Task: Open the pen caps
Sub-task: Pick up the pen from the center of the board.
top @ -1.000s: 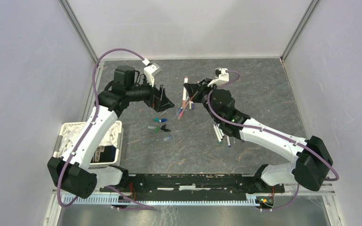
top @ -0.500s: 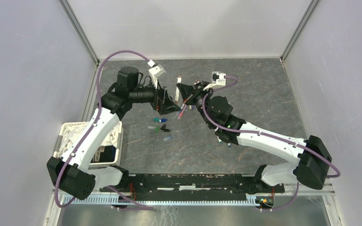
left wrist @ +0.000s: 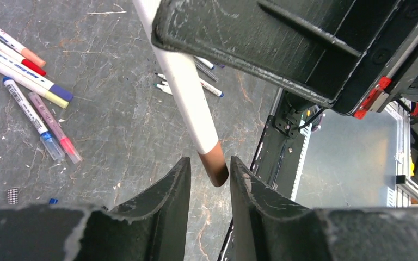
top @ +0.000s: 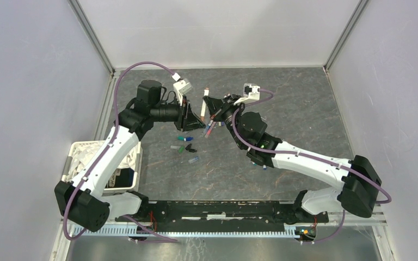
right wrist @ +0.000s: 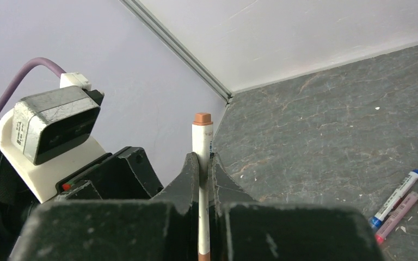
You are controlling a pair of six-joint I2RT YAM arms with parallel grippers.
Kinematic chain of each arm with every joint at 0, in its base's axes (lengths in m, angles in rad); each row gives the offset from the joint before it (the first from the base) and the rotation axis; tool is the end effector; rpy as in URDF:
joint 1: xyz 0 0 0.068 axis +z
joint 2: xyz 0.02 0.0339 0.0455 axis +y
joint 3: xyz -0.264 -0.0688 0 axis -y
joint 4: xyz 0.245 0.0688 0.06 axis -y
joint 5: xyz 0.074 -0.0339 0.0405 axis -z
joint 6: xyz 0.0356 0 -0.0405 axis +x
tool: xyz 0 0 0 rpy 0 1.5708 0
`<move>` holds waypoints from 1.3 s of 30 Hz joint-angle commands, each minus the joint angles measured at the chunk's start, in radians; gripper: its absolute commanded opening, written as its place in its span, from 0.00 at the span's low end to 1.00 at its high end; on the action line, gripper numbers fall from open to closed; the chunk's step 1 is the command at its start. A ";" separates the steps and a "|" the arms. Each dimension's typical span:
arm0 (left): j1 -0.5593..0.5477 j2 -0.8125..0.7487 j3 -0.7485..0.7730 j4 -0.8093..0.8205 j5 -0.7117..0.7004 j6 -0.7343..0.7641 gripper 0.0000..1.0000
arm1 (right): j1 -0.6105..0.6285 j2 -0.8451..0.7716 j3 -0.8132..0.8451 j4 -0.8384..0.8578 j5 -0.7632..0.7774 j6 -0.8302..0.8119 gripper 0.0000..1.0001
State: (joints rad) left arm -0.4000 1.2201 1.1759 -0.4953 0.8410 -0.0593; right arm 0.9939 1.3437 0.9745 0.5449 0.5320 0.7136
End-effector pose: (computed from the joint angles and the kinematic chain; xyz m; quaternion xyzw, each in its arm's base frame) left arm 0.2297 -0.1259 0.3603 0.3330 0.7486 -0.4483 0.3575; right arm 0.1863 0.2531 0.3566 0.1129 0.6418 0.4464 0.6132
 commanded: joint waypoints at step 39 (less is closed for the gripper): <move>-0.217 -0.289 -0.119 -0.538 -0.621 1.588 0.02 | -0.191 0.207 0.317 -0.763 -1.170 -0.086 0.72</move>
State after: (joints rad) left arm -0.6094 0.9257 1.0435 -1.0439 0.2581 1.4471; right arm 0.7536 1.5352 1.2827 -0.2657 -0.5400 0.6262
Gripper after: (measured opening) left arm 0.078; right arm 0.725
